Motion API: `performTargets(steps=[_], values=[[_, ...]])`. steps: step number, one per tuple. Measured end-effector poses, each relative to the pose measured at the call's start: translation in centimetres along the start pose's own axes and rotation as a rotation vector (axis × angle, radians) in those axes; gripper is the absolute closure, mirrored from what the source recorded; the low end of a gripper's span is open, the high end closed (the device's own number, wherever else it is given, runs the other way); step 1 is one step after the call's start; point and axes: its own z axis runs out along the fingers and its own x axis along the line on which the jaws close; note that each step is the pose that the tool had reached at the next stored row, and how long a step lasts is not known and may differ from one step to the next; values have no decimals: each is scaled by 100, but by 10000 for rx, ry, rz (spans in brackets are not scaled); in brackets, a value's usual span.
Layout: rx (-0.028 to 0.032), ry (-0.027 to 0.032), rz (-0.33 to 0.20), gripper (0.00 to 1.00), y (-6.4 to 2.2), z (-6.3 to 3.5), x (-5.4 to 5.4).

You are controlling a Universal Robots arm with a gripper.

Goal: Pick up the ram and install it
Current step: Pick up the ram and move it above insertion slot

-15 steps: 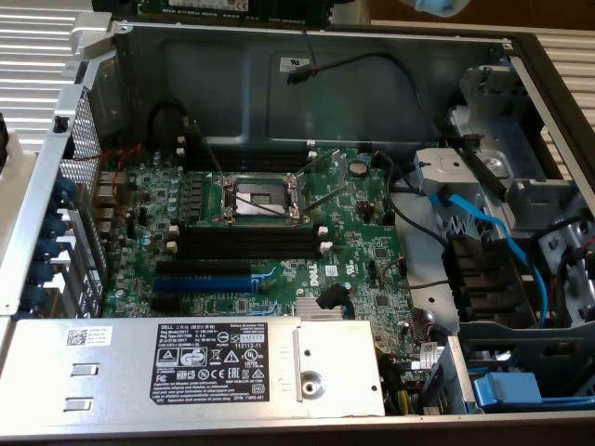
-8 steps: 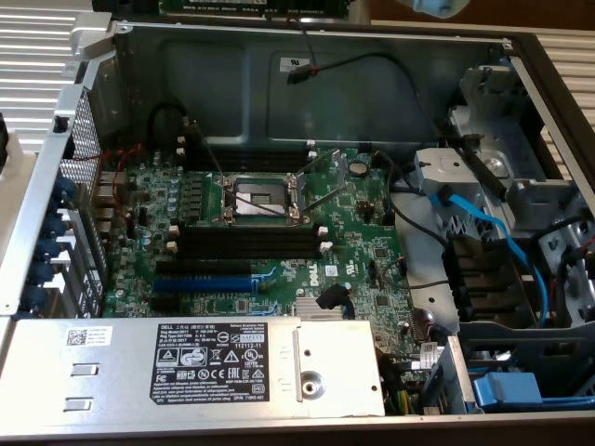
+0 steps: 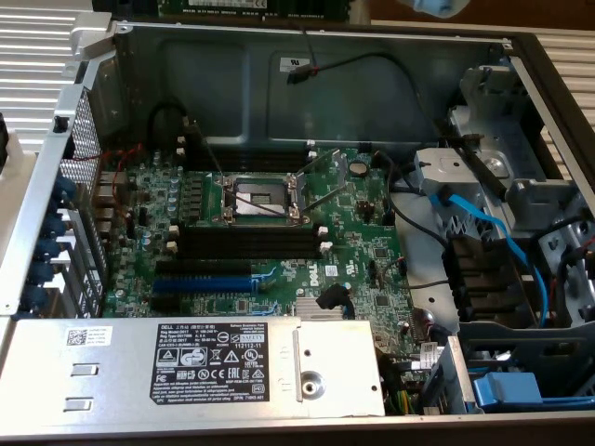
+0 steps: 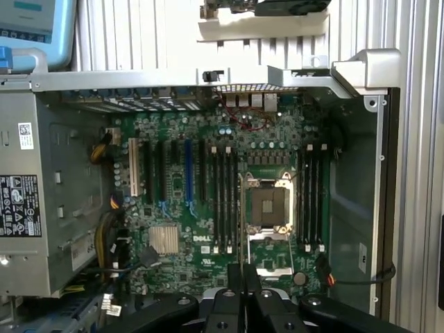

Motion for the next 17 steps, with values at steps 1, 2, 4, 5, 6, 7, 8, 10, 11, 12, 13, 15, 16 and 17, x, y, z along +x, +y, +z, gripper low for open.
performTargets(steps=[1,2,4,5,6,7,8,10,11,12,13,15,16,17], values=[[-1,-5,14,88,0,1,8],[-2,-11,26,88,0,1,15],[-3,-14,34,88,0,1,18],[-3,-14,34,88,0,2,18],[-3,-14,34,88,0,1,18],[-3,-13,34,88,0,1,18],[-3,-13,33,88,0,1,18],[-3,-13,33,88,-1,1,18],[-3,-13,33,88,-1,1,18],[-3,-14,33,88,-1,1,18],[-3,-13,33,88,0,1,18],[-3,-14,33,88,-1,1,18],[-3,-13,33,88,-1,1,18],[-3,-16,34,88,1,1,19]])
